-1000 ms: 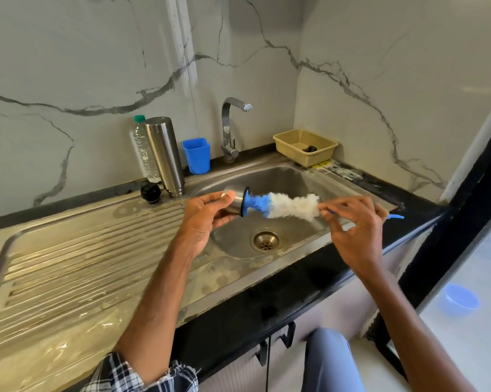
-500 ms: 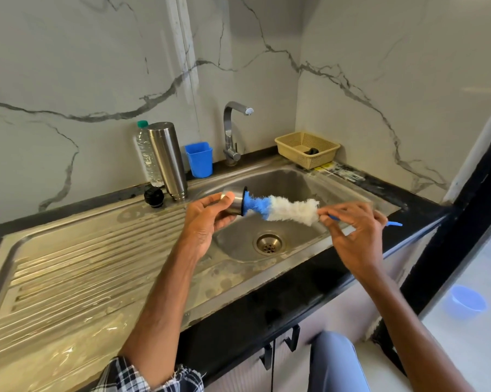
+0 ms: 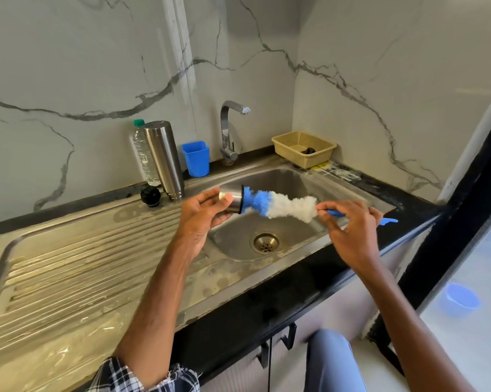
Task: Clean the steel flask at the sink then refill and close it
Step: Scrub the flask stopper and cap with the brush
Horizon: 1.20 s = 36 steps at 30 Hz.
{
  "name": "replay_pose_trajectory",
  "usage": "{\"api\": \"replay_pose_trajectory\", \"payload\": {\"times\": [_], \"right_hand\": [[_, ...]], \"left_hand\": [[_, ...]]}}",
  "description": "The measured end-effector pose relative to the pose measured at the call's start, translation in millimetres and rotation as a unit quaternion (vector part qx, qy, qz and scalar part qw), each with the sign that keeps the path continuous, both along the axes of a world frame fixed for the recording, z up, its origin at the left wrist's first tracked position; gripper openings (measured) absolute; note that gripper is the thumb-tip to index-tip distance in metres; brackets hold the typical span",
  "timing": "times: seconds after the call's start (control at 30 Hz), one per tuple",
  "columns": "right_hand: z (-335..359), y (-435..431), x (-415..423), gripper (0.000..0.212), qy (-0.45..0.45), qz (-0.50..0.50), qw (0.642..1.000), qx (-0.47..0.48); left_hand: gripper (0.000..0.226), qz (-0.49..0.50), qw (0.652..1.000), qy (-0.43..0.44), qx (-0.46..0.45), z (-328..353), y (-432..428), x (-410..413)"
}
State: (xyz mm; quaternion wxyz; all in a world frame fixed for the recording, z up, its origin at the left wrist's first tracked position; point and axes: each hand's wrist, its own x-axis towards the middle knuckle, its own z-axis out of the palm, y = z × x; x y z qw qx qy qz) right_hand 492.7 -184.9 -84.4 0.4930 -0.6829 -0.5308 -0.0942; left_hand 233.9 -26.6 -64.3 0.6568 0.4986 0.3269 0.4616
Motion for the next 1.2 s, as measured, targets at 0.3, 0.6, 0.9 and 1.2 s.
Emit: {"api": "replay_pose_trajectory", "payload": {"times": [0.3,0.6,0.9,1.2], "right_hand": [[1.6,-0.6,7.1,0.016,0.014,-0.033,0.999,-0.02],[5.5,0.3,7.9,0.014,0.016,-0.016,0.999,-0.04],[-0.5,3.8,3.7,0.011,-0.082,-0.039,0.996,-0.022],[-8.3,1.2,5.4,0.008,-0.095,-0.098,0.991,0.005]], "left_hand": [[0.051,-0.006,0.999,-0.016,0.03,2.8,-1.8,0.5],[0.057,-0.035,0.996,0.013,0.078,0.0,-3.9,0.3],[0.049,-0.041,0.998,0.0,0.046,3.1,-3.9,-0.9],[0.054,-0.029,0.998,0.004,0.062,2.9,-5.0,0.9]]}}
